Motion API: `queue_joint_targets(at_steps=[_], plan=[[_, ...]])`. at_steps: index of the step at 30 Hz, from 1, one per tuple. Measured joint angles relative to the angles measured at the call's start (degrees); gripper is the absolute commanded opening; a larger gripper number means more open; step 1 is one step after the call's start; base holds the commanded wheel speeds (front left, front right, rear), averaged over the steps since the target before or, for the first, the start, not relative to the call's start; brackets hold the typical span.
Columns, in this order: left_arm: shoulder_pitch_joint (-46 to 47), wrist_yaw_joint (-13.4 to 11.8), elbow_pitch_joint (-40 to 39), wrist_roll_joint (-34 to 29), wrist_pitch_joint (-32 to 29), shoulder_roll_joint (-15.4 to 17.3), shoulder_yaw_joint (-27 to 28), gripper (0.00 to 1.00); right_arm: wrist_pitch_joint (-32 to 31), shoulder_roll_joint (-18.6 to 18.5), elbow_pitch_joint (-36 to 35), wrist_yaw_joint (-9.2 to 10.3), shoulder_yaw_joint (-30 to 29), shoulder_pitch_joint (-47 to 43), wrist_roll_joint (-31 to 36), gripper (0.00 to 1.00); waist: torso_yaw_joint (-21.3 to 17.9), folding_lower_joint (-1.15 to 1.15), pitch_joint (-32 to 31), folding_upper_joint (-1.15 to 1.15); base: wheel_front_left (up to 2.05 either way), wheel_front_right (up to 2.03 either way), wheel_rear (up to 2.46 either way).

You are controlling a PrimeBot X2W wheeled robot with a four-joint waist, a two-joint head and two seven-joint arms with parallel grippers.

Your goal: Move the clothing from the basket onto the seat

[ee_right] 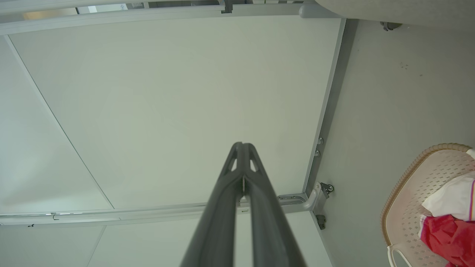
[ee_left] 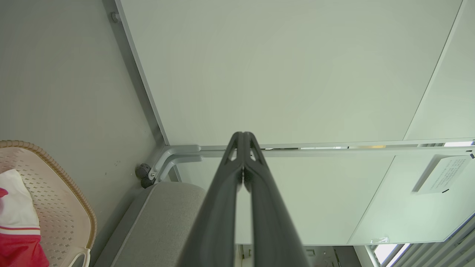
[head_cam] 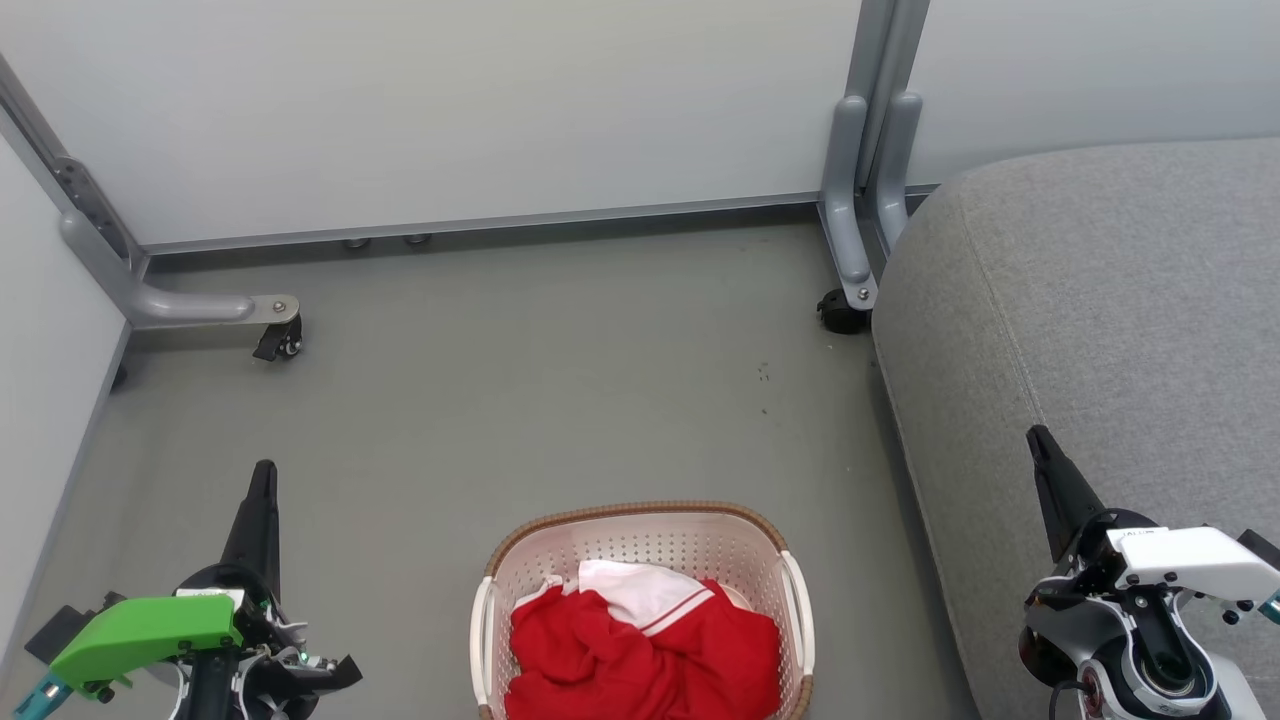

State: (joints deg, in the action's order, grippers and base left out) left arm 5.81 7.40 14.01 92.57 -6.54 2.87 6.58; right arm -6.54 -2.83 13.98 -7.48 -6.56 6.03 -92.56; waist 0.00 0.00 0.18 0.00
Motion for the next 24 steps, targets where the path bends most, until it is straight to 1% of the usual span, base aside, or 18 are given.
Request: queue_joint_targets(at_steps=[2,3,4,5,6,10,14,18,24], plan=[[0.0,0.0,0.0,0.0,0.0,0.0,0.0,0.0,0.0,0.0,0.0,0.01,0.0,0.0,0.0,0.0,0.0,0.0,0.0,0.0,0.0,0.0,0.0],[-0.02,-0.01,0.08,0.0,0.0,-0.01,0.0,1.0,0.0,0.01,0.08,0.01,0.0,-0.02,-0.01,1.0,0.0,0.0,0.0,0.0,0.0,0.0,0.0],[-0.21,-0.01,0.34,0.01,0.04,-0.05,-0.03,1.0,0.0,0.1,0.32,0.01,0.0,-0.16,-0.02,1.0,0.0,0.0,0.0,0.0,0.0,0.0,0.0],[-0.6,-0.03,0.92,0.01,0.05,-0.18,-0.08,0.0,0.0,0.27,0.89,0.02,0.02,-0.5,-0.02,0.0,0.0,0.0,0.0,0.0,0.0,0.0,0.0],[-1.05,-0.08,1.45,0.01,0.05,-0.33,-0.15,1.0,0.01,0.43,1.37,0.02,0.09,-1.02,-0.02,1.0,0.0,0.0,0.0,0.0,0.0,0.0,0.0],[-1.77,-0.09,1.67,-0.38,1.08,-0.41,-1.44,1.0,0.97,0.47,1.6,0.03,0.88,-1.75,0.25,1.0,-0.01,0.0,0.01,0.0,0.0,0.0,0.0],[-1.79,-0.09,1.86,-2.04,2.19,-0.41,-2.48,1.0,2.03,0.48,1.64,0.03,1.38,-1.96,2.16,1.0,-0.02,0.0,-0.01,0.0,0.0,0.0,0.0],[-1.9,-0.09,2.13,-6.72,3.19,-0.41,-2.46,1.0,3.2,0.47,1.65,0.03,1.05,-2.3,5.61,1.0,-0.04,0.0,-0.12,0.0,0.0,0.0,0.0],[-3.27,-0.4,0.49,-14.8,4.87,-0.41,-2.26,1.0,4.7,0.45,0.4,0.03,1.08,-3.13,15.0,1.0,-0.1,0.0,-0.33,0.0,0.0,0.0,0.0]])
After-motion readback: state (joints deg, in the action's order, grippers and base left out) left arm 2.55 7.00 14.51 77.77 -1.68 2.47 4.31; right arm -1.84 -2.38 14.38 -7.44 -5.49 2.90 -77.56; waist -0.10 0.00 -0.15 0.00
